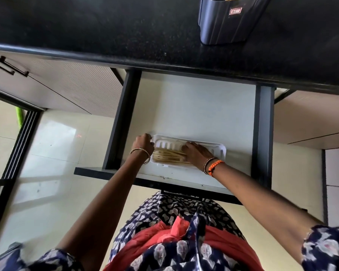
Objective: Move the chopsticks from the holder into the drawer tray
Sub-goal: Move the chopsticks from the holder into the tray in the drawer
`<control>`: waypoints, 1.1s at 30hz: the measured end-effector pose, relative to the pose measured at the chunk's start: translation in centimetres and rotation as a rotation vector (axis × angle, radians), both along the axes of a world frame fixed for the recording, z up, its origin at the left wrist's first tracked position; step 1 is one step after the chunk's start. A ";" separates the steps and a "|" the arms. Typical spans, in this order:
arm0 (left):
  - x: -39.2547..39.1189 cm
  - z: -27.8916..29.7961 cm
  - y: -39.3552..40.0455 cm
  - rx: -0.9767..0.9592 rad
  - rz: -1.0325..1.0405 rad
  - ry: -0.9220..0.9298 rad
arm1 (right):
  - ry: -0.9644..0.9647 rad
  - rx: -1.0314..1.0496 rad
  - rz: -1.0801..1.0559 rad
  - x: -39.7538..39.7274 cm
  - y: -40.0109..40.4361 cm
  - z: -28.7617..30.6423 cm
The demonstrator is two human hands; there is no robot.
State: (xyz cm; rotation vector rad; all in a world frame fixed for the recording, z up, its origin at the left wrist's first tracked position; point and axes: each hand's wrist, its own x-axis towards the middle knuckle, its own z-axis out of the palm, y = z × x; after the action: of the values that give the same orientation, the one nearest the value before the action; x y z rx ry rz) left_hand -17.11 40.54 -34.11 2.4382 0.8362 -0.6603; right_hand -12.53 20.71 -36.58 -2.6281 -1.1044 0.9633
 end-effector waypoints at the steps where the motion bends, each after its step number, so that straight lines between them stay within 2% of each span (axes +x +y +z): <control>1: 0.0 0.0 -0.1 0.002 0.001 0.015 | 0.003 0.030 -0.012 0.0 -0.5 0.1; 10: 0.4 0.0 -0.2 0.000 0.089 0.014 | -0.004 0.026 0.094 -0.4 -0.3 0.6; 19: 0.5 0.1 -0.2 0.001 0.045 0.069 | 0.051 0.073 0.027 -1.3 1.2 0.6; 25: 0.4 0.5 -0.5 -0.005 0.058 0.061 | 0.033 0.059 0.097 -0.9 1.5 0.6; 27: 0.1 0.9 -1.0 0.058 0.021 -0.024 | 0.003 0.072 0.096 -1.0 1.7 0.7; 29: -0.4 1.1 -1.7 0.130 -0.122 -0.272 | -0.054 0.053 0.110 -1.0 1.8 0.8; 31: -0.8 1.5 -2.6 0.069 -0.341 -0.485 | -0.097 0.030 0.120 -0.9 1.6 0.8; 33: -1.0 1.3 -3.7 -0.055 -0.519 -0.478 | -0.096 0.032 0.134 -0.9 1.1 1.0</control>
State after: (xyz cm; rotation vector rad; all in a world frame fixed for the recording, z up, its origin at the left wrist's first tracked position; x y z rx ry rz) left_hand -18.13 36.86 -32.85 2.6107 -0.0052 -0.2341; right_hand -13.38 21.85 -35.61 -2.6274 -1.3212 0.8427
